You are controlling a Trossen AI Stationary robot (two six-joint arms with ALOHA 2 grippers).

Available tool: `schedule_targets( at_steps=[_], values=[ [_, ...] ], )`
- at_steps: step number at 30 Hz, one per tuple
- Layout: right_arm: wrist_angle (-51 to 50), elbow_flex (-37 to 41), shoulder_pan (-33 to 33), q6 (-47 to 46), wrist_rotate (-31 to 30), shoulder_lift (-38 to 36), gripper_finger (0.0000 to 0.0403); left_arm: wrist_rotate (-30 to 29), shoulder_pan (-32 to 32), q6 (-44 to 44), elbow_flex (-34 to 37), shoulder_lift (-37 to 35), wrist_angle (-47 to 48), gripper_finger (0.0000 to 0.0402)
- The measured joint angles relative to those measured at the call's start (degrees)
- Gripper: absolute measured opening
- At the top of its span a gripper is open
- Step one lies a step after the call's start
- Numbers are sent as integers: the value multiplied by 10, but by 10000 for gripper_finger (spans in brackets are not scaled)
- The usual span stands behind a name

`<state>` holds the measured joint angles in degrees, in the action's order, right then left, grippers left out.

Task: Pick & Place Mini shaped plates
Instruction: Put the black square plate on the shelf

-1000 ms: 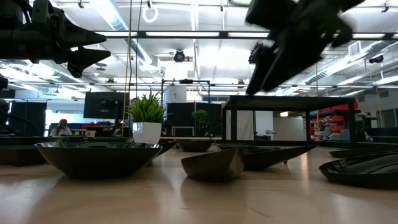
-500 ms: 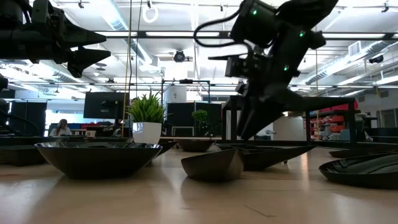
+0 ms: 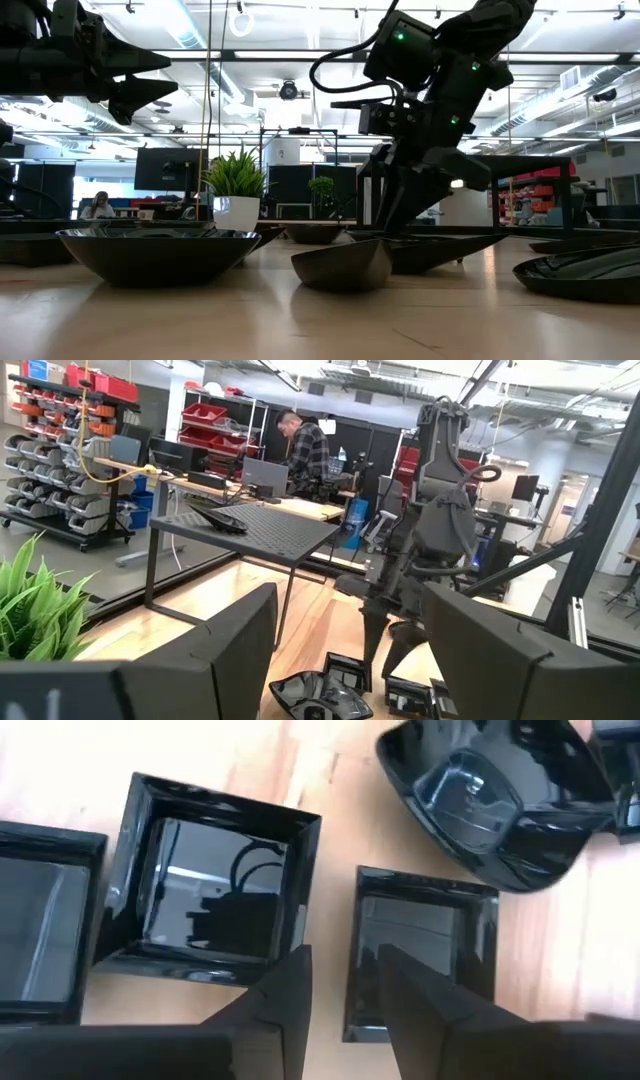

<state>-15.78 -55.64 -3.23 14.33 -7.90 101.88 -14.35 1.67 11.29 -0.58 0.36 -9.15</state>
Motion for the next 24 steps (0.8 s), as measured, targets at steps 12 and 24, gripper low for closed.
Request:
schedule_targets(
  at_steps=[12, 24],
  values=[
    [-1, 0, 14, 22, -7, 1, 118, 0, 0, 0, 0, 0, 0, 252],
    [4, 0, 14, 16, -1, 1, 118, 0, 0, 0, 0, 0, 0, 252]
  ],
)
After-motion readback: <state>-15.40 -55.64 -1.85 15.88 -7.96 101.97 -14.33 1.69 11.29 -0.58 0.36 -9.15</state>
